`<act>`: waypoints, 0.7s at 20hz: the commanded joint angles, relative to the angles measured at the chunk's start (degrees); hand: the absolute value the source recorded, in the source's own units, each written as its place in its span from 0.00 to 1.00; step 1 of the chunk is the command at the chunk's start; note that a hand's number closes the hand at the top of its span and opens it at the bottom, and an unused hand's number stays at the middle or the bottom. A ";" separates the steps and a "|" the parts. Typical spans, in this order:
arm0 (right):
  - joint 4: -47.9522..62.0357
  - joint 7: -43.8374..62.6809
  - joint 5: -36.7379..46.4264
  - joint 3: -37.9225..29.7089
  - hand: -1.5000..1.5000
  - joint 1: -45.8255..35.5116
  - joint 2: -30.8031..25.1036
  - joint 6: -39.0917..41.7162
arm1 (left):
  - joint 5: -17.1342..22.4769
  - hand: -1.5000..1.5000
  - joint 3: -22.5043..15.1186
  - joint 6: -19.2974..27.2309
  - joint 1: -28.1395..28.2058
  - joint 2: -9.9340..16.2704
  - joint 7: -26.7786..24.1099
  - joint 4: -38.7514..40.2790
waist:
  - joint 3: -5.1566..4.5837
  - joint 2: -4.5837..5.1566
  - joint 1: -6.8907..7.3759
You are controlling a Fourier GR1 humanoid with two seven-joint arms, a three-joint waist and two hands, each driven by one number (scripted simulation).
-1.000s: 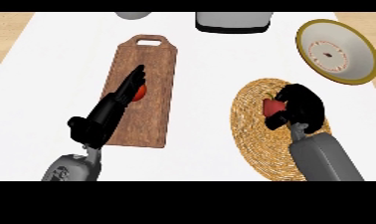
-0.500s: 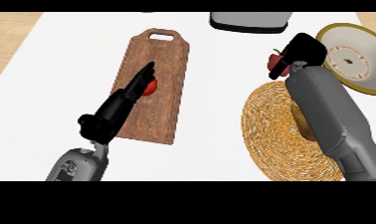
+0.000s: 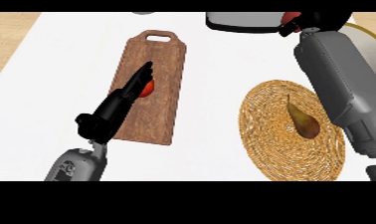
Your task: Pick the bell pepper from the placemat and place it in the bowl
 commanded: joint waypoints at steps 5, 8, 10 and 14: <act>8.96 -0.44 1.17 -6.05 1.00 -6.82 -1.42 -12.94 | -1.59 0.50 0.46 0.53 1.60 0.23 -1.01 -0.51 | -0.03 -0.47 -1.57; 16.22 -0.75 2.84 -6.99 1.00 -7.63 -3.93 -13.70 | -1.02 0.50 0.93 0.56 -0.12 -0.54 0.21 -0.45 | -0.01 -0.05 -0.96; 18.58 -2.81 4.24 -6.42 1.00 -5.52 -4.81 -16.07 | -1.51 0.50 -0.18 0.40 1.95 -1.06 -0.65 -0.21 | 0.00 -0.13 -1.14; 21.14 -4.00 7.29 -5.50 1.00 -4.51 -10.10 -18.04 | -0.23 0.50 2.37 -0.51 -0.85 0.04 0.53 0.07 | 0.01 -0.08 -1.45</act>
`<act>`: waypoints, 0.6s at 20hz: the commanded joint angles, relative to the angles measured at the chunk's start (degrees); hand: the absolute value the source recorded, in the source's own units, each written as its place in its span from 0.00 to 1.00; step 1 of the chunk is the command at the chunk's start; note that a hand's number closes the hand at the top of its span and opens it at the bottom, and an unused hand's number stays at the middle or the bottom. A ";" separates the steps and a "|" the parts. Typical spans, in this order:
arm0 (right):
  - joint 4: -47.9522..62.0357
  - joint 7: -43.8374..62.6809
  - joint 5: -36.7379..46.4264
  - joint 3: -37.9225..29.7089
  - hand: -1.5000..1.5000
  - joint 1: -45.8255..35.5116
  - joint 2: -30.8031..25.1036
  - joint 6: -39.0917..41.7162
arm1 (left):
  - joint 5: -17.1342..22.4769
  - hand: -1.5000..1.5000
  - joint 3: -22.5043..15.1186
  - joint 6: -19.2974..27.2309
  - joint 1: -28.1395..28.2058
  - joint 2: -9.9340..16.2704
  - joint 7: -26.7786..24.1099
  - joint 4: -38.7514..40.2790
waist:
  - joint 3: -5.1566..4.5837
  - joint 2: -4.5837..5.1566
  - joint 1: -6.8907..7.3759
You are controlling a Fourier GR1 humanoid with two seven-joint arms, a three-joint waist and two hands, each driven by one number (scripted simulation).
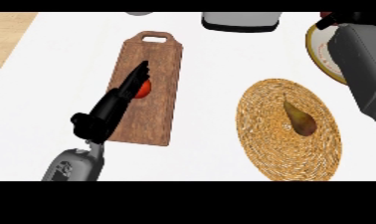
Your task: Pick the bell pepper from the placemat and place it in the bowl
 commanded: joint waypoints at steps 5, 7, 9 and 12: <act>7.83 -1.55 3.13 -0.67 1.00 3.58 -4.81 -8.22 | 1.06 0.50 0.35 -0.93 -0.12 -0.16 3.04 -2.52 | 0.08 0.07 0.14; 10.09 -3.39 0.39 -3.07 1.00 3.21 -4.91 -4.34 | 0.15 0.50 -0.25 -0.61 1.30 -0.41 1.70 -2.16 | 0.10 0.22 0.62; 10.94 -8.16 -5.39 -7.83 1.00 3.02 -7.06 1.81 | 1.68 0.50 0.77 -2.08 0.76 0.19 0.95 -1.21 | 0.19 0.56 0.74; 11.63 -11.90 -11.48 -13.32 1.00 3.01 -7.86 7.04 | -2.14 0.50 -1.70 1.61 1.50 -2.43 0.04 -1.07 | 0.26 0.40 0.38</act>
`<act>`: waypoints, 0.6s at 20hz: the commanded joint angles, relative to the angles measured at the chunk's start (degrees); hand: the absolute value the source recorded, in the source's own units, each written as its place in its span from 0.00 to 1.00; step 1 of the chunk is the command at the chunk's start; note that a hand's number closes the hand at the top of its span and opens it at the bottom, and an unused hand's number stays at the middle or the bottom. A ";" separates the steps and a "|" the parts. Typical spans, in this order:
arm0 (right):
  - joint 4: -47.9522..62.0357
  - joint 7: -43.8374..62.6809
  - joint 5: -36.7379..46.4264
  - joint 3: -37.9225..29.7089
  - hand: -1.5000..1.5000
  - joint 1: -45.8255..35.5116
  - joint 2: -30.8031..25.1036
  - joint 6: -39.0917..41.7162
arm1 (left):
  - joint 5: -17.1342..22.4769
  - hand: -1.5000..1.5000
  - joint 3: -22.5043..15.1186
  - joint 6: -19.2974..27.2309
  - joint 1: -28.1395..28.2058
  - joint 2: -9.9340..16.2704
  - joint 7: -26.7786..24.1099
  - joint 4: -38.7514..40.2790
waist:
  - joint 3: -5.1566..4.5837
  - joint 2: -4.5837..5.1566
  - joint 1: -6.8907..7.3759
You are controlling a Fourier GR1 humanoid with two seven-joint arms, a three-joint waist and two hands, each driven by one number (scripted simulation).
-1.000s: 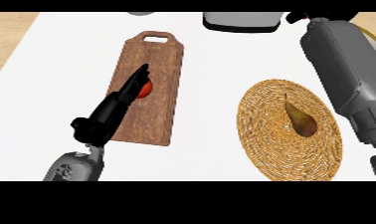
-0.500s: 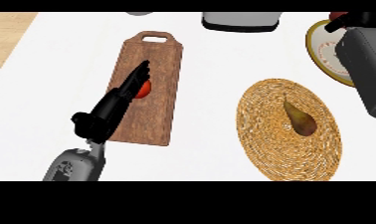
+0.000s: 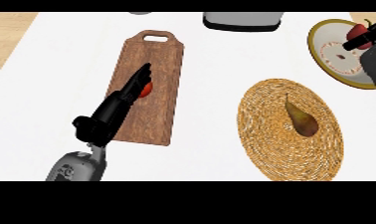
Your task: Pick the bell pepper from the placemat and place it in the bowl
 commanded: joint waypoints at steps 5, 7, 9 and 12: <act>-0.70 -18.34 -11.10 -10.12 0.00 6.12 -2.22 1.79 | -0.25 0.50 -0.07 -0.08 -0.63 -0.46 0.62 -0.37 | 0.15 0.32 0.08; -2.10 -20.54 -12.02 -10.99 0.00 5.47 -1.96 0.17 | -0.44 0.50 0.92 0.21 -1.65 -0.48 0.62 1.51 | 0.06 0.04 -0.29; -2.42 -20.52 -12.00 -11.32 0.00 5.26 -2.39 -2.74 | 1.54 0.50 2.18 -2.22 -1.92 1.03 0.74 0.85 | 0.02 0.03 0.05; -3.61 -21.57 -13.64 -13.36 0.00 6.41 -2.18 -8.87 | -0.33 0.50 1.23 -0.87 -2.58 -0.04 0.61 1.48 | 0.03 -0.09 -0.28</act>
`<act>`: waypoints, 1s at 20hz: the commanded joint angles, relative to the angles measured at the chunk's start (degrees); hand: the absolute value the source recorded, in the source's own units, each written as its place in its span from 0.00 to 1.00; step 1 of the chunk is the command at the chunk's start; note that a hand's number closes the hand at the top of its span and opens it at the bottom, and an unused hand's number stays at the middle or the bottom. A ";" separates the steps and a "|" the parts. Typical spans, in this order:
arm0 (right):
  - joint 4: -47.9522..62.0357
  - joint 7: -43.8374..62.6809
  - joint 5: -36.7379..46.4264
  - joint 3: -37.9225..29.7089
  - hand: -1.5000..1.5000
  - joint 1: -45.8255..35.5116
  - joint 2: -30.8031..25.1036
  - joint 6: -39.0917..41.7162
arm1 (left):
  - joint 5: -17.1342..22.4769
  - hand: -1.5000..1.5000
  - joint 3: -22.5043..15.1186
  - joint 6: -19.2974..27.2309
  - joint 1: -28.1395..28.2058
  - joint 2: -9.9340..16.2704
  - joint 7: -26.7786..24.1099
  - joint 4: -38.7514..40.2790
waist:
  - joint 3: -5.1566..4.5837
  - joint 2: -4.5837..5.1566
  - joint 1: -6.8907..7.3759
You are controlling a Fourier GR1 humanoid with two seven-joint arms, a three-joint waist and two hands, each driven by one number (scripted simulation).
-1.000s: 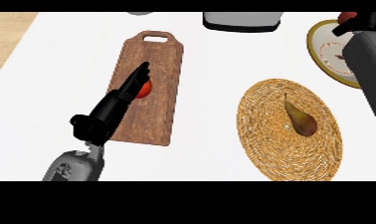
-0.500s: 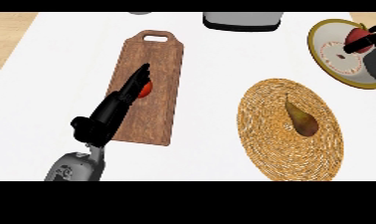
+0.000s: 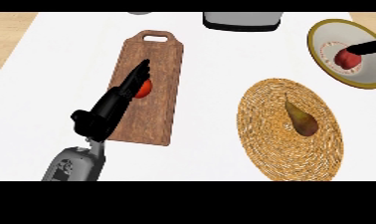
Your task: Pick the bell pepper from the placemat and place it in the bowl
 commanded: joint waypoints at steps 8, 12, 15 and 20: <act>-6.43 -9.31 -12.43 -12.38 0.00 5.30 -2.56 -13.63 | -1.89 0.50 -1.16 1.89 4.25 -1.05 0.62 -3.23 | -0.04 -0.89 -1.39; -8.98 -13.59 -18.35 -17.24 0.00 11.21 -2.35 -14.88 | -0.33 0.50 1.82 0.44 3.39 0.74 0.93 -2.34 | -0.13 -1.27 -2.60; -14.15 -17.26 -21.69 -18.69 0.00 16.27 -2.86 -13.57 | 0.35 0.50 2.79 0.01 2.49 0.50 1.83 -1.57 | -0.22 -1.56 -3.45; -24.38 -23.25 -29.63 -23.09 0.00 28.25 -2.54 -8.06 | -1.16 0.50 2.57 0.21 6.58 0.97 -1.16 -2.30 | -0.28 -1.96 -4.36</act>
